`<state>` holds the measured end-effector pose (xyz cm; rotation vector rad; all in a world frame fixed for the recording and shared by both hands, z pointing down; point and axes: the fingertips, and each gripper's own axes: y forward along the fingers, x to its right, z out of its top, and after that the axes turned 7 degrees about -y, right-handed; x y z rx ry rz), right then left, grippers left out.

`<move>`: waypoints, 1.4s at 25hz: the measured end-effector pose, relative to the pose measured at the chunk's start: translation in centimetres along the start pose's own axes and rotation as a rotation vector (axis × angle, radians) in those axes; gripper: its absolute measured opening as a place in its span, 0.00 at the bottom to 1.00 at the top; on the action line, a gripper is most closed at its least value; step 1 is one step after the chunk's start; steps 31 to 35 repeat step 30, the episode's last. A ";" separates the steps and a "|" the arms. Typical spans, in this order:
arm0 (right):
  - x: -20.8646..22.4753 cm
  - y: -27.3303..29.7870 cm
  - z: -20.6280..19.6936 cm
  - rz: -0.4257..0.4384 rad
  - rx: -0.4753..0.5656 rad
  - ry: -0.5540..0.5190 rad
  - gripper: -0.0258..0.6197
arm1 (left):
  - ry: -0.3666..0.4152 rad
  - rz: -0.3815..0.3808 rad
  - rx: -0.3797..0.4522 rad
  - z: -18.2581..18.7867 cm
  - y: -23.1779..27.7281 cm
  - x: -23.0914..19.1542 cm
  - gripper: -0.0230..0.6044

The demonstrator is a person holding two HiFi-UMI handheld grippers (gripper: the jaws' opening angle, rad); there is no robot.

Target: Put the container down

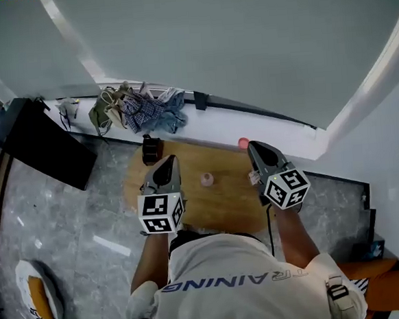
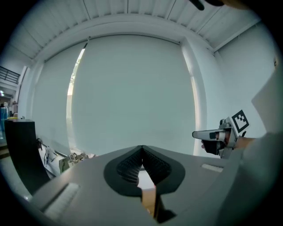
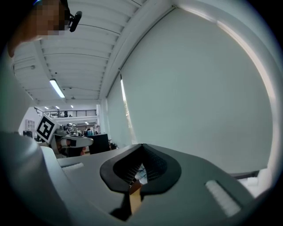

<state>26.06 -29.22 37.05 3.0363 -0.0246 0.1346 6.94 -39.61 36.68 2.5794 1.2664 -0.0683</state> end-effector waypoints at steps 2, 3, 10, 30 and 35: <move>0.0 -0.4 2.0 -0.005 0.031 -0.031 0.06 | -0.006 -0.002 0.048 1.7 -0.6 0.1 0.04; 0.0 -0.6 2.7 -0.008 0.042 -0.043 0.06 | -0.005 -0.003 0.070 2.4 -0.9 0.2 0.04; -1.2 -1.8 3.7 -0.008 0.049 -0.095 0.06 | 0.016 -0.022 0.101 3.1 -1.5 1.5 0.04; -3.6 -1.3 2.2 0.021 0.019 -0.083 0.06 | 0.021 -0.058 0.034 1.0 -1.7 1.8 0.04; -3.6 -1.3 2.2 0.021 0.019 -0.083 0.06 | 0.021 -0.058 0.034 1.0 -1.7 1.8 0.04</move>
